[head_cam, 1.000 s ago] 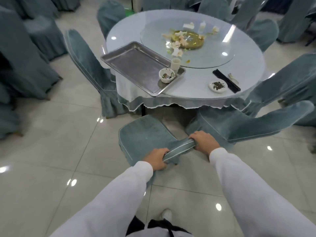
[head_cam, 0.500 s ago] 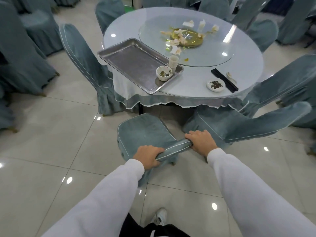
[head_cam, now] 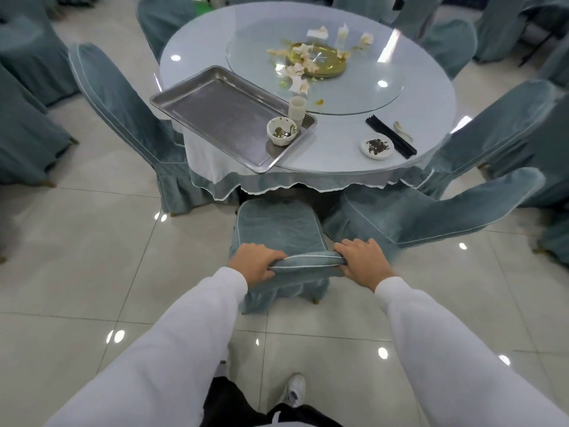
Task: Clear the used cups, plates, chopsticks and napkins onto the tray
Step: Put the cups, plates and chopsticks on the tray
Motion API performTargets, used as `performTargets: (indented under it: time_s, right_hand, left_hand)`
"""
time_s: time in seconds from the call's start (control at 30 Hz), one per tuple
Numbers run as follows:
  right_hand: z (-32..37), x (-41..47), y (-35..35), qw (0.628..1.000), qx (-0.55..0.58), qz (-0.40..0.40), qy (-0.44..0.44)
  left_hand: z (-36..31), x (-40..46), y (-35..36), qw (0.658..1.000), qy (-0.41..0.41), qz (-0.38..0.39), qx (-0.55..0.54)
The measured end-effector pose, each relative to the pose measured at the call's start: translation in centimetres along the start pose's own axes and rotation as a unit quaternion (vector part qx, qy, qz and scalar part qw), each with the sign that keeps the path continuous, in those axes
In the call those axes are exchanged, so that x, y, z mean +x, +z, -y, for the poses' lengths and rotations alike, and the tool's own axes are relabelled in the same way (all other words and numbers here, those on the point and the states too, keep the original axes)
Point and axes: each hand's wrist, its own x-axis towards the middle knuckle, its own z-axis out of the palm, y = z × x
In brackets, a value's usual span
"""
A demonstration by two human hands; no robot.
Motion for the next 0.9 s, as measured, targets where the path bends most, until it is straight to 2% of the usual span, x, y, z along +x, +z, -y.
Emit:
performTargets:
  time_s: [0.4, 0.6, 0.9]
  right_hand:
    - [4.2, 5.0, -1.4, 0.996, 0.036, 0.005, 0.079]
    - [7.8, 9.5, -2.4, 0.992, 0.05, -0.018, 0.113]
    - [9.8, 15.7, -3.6, 0.98, 0.063, -0.004, 0.189]
  left_hand:
    - [9.0, 4.1, -2.9, 0.997, 0.065, 0.049, 0.01]
    - [14.8, 6.4, -5.6, 0.996, 0.05, 0.062, -0.034]
    - [20.4, 10.3, -7.9, 0.993, 0.041, 0.054, -0.095]
